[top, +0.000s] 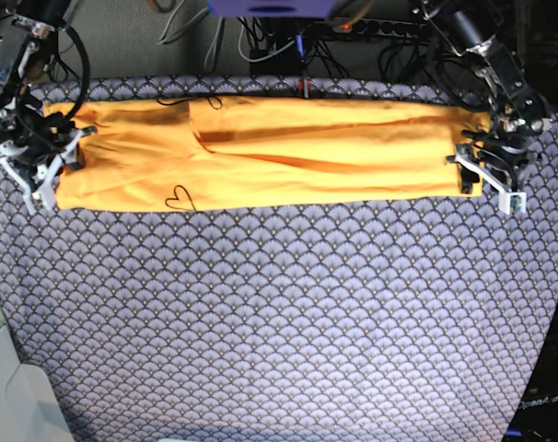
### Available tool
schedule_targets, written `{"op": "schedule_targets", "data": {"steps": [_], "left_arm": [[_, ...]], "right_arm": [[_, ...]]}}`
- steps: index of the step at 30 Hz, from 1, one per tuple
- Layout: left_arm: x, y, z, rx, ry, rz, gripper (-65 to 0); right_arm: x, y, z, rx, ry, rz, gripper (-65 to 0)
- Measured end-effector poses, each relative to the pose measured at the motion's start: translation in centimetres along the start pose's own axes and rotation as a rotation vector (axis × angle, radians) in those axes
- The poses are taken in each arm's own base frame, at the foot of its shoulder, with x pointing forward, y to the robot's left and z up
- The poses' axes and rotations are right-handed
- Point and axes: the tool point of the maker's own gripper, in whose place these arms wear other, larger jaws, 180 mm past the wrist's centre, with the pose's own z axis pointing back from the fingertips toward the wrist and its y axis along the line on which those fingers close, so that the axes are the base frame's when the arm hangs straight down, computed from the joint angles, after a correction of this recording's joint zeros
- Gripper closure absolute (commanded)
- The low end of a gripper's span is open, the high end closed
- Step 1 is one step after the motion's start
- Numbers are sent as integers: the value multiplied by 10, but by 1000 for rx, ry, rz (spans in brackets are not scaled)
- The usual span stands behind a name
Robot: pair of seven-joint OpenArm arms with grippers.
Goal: Fold the T-shirt properly
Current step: 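Release the strip end with the left gripper and lift it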
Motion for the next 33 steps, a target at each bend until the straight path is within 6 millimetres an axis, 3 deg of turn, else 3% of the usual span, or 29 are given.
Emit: {"op": "schedule_targets", "data": {"steps": [3,9,16,20,27,33], "left_arm": [[0,0,0,0,0,0,-362],[0,1,0,1,2,-1,-366],[16,7,12,32,-38,-40,-502],[20,8,20,49,-47,-61,-508],[6,9,46,64,82,-134,-508],[-8,32,70,168,126,-44,-508]], "right_arm": [[-13,6,-13,30,37,-10,-256],[-16,8,-29,75,5,-66,-256],[-16,6,-31,76,-4,-76,-256],[-15,6,-31,76,-6,-76,-256],[-11,9,-33,78,1,-56,-254],[-9,12,-34,85,-4,-43,-254]]}}
